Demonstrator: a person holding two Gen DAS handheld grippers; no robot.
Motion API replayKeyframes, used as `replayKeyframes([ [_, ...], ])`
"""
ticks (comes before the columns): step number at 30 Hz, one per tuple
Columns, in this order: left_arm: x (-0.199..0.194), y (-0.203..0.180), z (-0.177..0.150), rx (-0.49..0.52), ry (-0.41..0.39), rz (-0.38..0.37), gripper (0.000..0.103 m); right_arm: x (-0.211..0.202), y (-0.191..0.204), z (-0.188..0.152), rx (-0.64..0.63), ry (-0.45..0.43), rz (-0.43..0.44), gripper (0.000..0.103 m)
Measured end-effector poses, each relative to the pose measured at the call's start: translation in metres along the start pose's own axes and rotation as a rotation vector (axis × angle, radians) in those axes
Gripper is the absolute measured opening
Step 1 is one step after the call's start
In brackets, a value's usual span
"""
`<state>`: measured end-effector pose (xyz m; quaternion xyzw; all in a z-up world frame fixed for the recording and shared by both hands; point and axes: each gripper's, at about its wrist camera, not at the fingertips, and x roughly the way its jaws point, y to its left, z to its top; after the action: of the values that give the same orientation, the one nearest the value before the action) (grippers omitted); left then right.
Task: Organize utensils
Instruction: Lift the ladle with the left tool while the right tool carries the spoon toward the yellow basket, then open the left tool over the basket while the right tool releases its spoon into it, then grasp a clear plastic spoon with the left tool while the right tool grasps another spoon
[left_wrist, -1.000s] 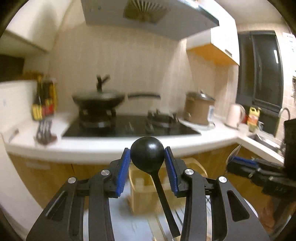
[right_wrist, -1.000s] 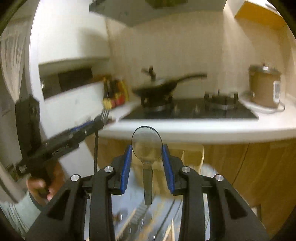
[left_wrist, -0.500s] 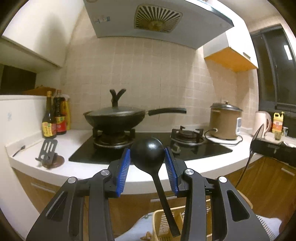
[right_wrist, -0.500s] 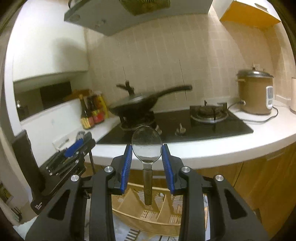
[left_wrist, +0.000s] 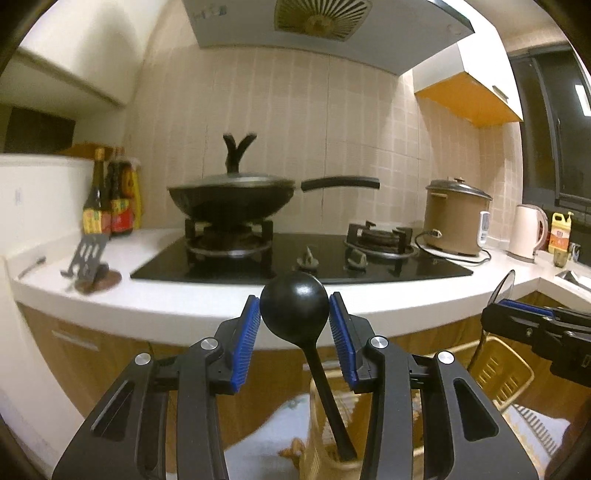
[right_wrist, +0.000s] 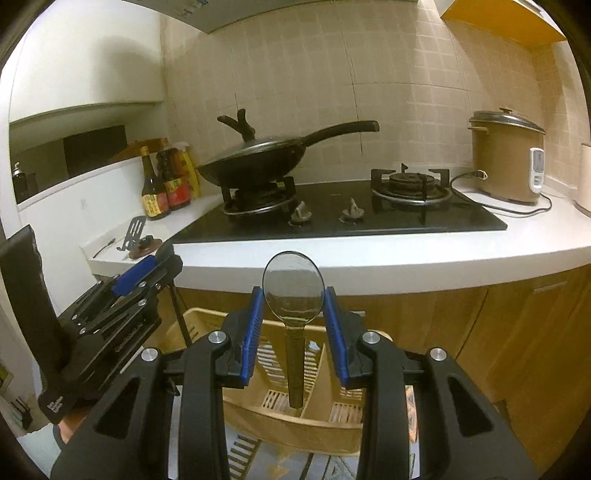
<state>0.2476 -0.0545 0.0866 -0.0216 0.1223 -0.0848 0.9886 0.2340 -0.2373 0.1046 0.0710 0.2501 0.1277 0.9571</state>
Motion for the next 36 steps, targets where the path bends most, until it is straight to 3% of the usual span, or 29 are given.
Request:
replayKeyframes([
  [3, -0.005, 0.002, -0.005, -0.005, 0.016, -0.012, 0.039, -0.002, 0.0, -0.004, -0.003, 0.01, -0.007, 0.03],
  [5, -0.011, 0.003, -0.004, -0.005, 0.024, -0.021, 0.045, -0.005, 0.001, -0.005, 0.0, 0.023, 0.002, 0.03],
  [9, -0.028, 0.008, 0.0, -0.017, 0.055, -0.06, 0.045, -0.014, 0.004, -0.007, 0.003, 0.054, 0.014, 0.031],
  [13, -0.049, 0.021, 0.002, -0.065, 0.112, -0.114, 0.048, -0.03, 0.005, -0.013, 0.006, 0.08, 0.017, 0.057],
  [16, -0.067, 0.032, 0.002, -0.096, 0.163, -0.146, 0.049, -0.045, 0.006, -0.018, -0.002, 0.11, 0.013, 0.057],
  [19, -0.074, 0.035, -0.001, -0.113, 0.252, -0.186, 0.049, -0.056, 0.007, -0.028, 0.003, 0.207, 0.0, 0.057],
  [23, -0.075, 0.032, -0.013, -0.122, 0.429, -0.279, 0.049, -0.059, 0.005, -0.049, 0.03, 0.389, 0.042, 0.057],
  [28, -0.063, 0.018, -0.049, -0.135, 0.656, -0.386, 0.049, -0.053, 0.006, -0.09, 0.058, 0.602, 0.094, 0.057],
  [36, -0.031, 0.0, -0.106, -0.15, 0.849, -0.431, 0.047, -0.035, 0.004, -0.132, 0.085, 0.73, 0.125, 0.056],
])
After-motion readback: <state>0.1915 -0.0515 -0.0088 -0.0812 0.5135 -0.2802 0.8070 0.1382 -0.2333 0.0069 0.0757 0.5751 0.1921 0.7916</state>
